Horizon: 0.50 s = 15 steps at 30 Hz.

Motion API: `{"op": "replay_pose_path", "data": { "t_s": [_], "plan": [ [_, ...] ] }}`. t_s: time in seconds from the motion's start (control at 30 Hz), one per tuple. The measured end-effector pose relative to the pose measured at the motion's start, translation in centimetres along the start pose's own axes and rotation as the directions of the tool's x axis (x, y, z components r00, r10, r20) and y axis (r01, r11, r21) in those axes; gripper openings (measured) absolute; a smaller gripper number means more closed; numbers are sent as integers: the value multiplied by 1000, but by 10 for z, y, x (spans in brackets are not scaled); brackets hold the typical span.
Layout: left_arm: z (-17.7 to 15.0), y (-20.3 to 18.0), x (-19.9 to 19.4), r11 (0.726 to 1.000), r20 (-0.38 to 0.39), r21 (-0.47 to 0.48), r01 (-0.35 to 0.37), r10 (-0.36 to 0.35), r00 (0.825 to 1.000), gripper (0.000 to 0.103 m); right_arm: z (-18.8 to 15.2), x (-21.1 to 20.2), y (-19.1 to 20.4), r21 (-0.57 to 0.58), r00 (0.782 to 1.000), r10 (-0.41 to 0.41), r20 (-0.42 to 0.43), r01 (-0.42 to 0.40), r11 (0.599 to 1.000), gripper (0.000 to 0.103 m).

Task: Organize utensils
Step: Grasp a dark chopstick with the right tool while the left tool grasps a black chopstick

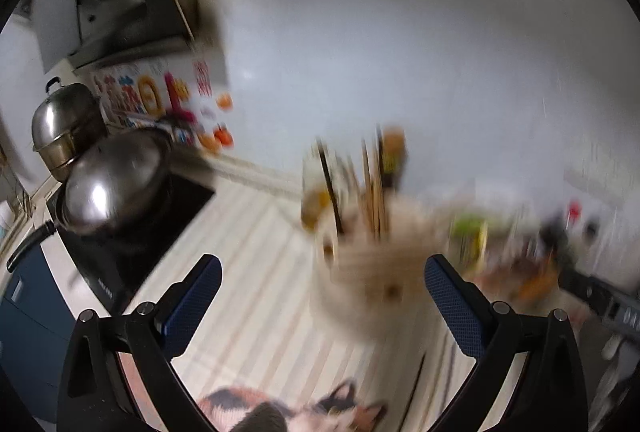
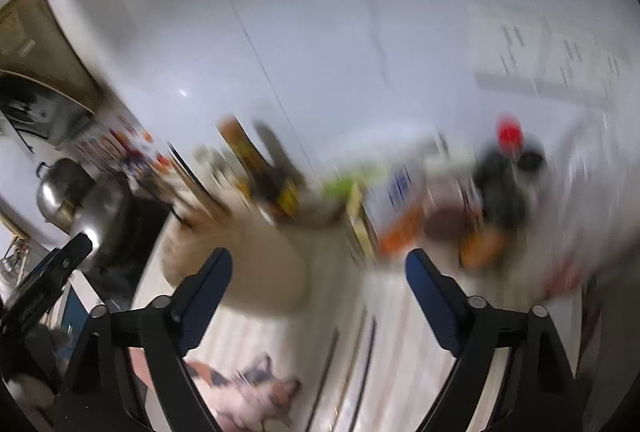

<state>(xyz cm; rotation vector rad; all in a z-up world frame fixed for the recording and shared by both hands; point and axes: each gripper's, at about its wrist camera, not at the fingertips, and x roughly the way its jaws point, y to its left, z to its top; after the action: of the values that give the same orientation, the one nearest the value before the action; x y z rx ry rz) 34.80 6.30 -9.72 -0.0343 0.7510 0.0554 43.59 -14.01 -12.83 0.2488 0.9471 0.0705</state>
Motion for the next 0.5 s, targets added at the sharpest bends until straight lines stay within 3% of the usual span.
{"op": "replay_pose_path", "data": {
  "t_s": [0.07,0.17,0.23,0.3,0.43,0.5],
  "plan": [
    [-38,-15,24,997,-96,71,-11,18,995,103,-29,23,-14,13,997,-28,-70,29,1000,92],
    [-95,-34,65,995,-251,101,23,3,968,103,-78,68,-38,50,979,-54,-196,65,997,90],
    [-128,-47,88,991,-316,136,16,28,948,103,-103,95,-50,68,961,-55,-271,76,995,70],
    [-151,-59,104,980,-352,200,-6,78,933,103,-128,127,-62,90,930,-42,-364,80,993,57],
    [-183,-71,126,966,-418,260,-11,122,900,103,-159,163,-71,73,892,-61,-448,105,992,45],
    [-188,-72,131,965,-427,261,-9,124,896,103,-163,173,-69,55,885,-69,-461,106,993,39]
  ]
}}
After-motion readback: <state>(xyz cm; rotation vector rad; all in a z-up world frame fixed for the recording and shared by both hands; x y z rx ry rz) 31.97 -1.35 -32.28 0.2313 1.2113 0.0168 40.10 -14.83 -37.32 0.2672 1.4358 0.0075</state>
